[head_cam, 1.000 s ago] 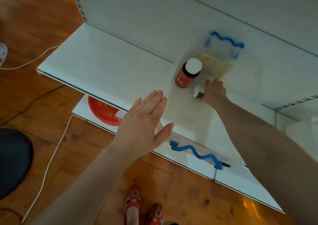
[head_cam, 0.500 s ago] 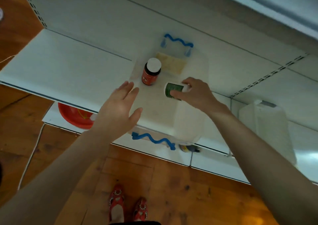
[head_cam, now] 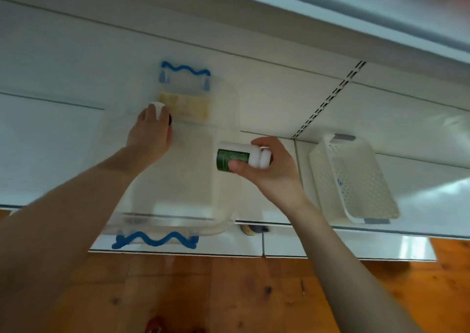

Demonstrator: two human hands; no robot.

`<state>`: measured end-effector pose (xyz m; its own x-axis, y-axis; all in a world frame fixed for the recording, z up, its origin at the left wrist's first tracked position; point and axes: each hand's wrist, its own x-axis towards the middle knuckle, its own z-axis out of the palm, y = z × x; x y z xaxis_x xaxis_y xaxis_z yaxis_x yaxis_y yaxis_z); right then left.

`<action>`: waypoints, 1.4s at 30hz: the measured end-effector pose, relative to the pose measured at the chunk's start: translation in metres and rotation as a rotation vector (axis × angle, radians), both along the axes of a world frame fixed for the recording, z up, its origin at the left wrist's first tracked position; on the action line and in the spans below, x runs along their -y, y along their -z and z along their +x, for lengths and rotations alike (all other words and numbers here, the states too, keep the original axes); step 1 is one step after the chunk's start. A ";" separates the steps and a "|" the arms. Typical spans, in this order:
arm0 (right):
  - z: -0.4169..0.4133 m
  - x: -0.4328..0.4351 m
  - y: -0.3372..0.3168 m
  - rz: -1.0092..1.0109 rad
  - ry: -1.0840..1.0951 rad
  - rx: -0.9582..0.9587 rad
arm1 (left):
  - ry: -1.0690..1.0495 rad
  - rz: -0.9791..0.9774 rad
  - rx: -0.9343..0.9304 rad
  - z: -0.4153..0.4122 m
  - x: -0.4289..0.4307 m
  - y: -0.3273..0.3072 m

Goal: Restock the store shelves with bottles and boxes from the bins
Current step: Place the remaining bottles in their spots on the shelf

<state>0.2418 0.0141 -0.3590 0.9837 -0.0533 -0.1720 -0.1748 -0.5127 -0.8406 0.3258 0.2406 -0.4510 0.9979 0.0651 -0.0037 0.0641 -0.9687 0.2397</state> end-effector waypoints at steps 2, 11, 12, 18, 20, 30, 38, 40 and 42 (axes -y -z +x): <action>-0.001 0.001 0.006 0.025 -0.012 0.008 | 0.022 0.053 0.021 0.010 0.000 0.009; -0.004 0.002 0.007 0.083 -0.047 -0.020 | -0.036 0.169 0.079 0.020 -0.003 0.005; -0.005 0.001 0.008 0.093 -0.048 -0.030 | -0.051 0.158 0.081 0.017 -0.005 0.005; -0.012 -0.005 0.006 0.121 -0.024 -0.075 | -0.088 0.071 0.033 -0.010 0.004 -0.006; -0.019 -0.006 -0.001 0.181 -0.010 -0.082 | -0.133 -0.012 0.035 -0.022 0.008 -0.022; -0.080 0.004 -0.073 0.238 -0.087 -0.197 | -0.348 -0.608 0.076 -0.131 0.022 -0.131; -0.124 0.023 -0.156 0.190 -0.099 -0.159 | -0.360 -0.693 0.048 -0.216 0.038 -0.224; -0.132 0.028 -0.177 0.191 -0.077 -0.125 | -0.328 -0.703 0.066 -0.226 0.040 -0.242; -0.140 0.037 -0.196 0.147 -0.016 -0.076 | -0.277 -0.721 0.077 -0.231 0.044 -0.262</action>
